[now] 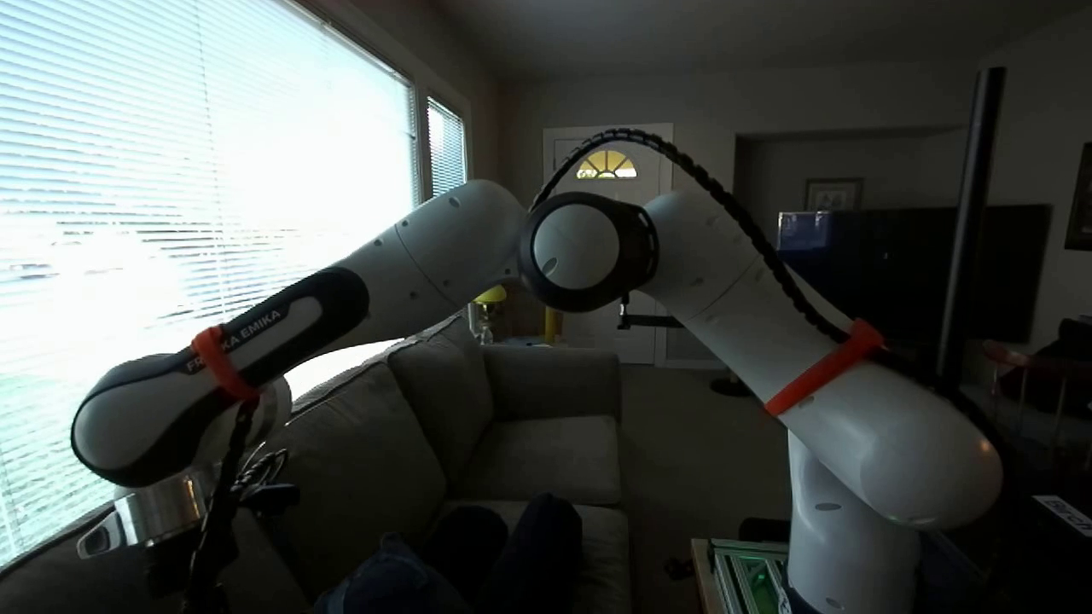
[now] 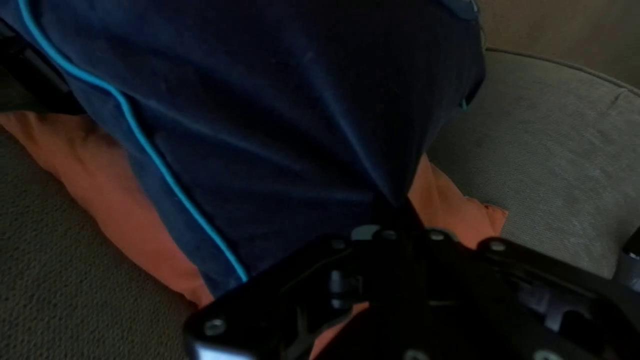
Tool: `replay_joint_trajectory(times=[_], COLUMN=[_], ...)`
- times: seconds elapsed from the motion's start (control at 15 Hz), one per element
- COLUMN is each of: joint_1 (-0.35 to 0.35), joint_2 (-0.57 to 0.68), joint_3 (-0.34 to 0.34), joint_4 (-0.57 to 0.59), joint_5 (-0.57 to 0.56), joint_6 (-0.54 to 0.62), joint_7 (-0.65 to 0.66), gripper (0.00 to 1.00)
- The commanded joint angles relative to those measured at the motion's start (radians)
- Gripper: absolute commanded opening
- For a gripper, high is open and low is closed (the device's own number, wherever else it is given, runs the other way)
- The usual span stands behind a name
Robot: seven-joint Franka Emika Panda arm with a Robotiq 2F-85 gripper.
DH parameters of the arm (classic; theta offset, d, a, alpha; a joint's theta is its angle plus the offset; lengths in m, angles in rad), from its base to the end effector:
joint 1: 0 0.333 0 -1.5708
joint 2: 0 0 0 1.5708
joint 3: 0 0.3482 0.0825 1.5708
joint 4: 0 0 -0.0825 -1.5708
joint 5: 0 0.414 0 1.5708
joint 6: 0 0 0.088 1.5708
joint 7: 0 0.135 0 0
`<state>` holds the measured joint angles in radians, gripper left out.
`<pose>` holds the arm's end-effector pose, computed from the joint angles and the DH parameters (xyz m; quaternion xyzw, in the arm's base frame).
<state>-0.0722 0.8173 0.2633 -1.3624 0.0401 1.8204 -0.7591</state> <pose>0.7269 0.1106 0.2008 -0.8846 -0.4196 0.1254 0.1605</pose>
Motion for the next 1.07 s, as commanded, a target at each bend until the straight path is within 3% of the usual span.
replay_joint_trajectory(times=[0.0,0.6,1.0], joint_1=[0.005,0.021,0.07], joint_2=[-0.047,-0.064,-0.01], joint_3=[0.008,0.007,0.022], joint_4=[0.061,0.133,0.107], joint_5=[0.08,0.171,0.189], joint_6=[-0.055,-0.142,-0.214], joint_7=[-0.017,-0.015,-0.046], gripper=[0.01,0.01,0.01])
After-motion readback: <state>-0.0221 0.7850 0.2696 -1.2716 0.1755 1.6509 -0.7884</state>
